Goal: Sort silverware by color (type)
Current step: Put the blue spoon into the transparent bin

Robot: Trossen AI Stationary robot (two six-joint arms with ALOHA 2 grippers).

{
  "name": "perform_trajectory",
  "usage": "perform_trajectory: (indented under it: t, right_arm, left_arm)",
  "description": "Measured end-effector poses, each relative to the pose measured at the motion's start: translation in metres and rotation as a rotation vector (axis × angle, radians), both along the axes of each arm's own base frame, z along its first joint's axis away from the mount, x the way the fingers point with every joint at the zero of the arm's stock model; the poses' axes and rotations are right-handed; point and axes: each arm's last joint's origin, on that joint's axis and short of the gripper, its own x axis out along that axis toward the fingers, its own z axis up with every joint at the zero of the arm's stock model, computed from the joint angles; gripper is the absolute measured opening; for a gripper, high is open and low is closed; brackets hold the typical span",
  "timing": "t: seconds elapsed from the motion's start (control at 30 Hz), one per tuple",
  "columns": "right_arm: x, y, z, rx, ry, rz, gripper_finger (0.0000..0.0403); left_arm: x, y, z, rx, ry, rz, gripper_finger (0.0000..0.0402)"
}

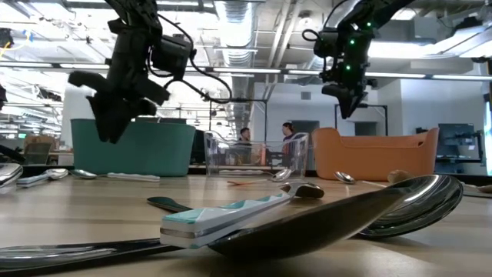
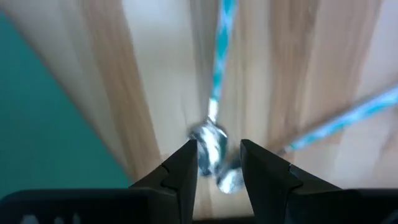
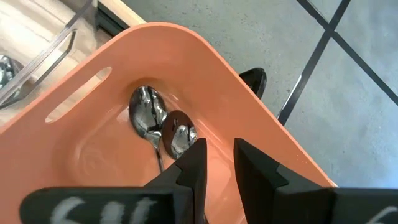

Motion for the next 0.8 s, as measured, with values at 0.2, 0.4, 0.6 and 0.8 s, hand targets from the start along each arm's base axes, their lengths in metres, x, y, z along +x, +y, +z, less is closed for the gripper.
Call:
perform_trajectory:
  t: [0.2,0.4,0.6,0.8]
  right_arm:
    - [0.001,0.001,0.000,-0.001,0.000,0.003,0.0102]
    - [0.001,0.001,0.000,0.002,0.002,0.004,0.0103]
    - [0.003,0.004,0.000,0.004,0.004,0.015,0.0103]
    - [0.005,0.005,0.000,0.005,0.003,0.024,0.0103]
  left_arm:
    - [-0.013,0.007,-0.017,-0.002,0.040,0.025,0.0108]
    - [-0.023,0.017,-0.025,0.078,0.086,0.084,0.0108]
    - [-0.022,0.018,-0.019,0.040,0.087,0.123,0.0108]
    - [-0.014,-0.004,0.004,-0.010,-0.036,0.160,0.0108]
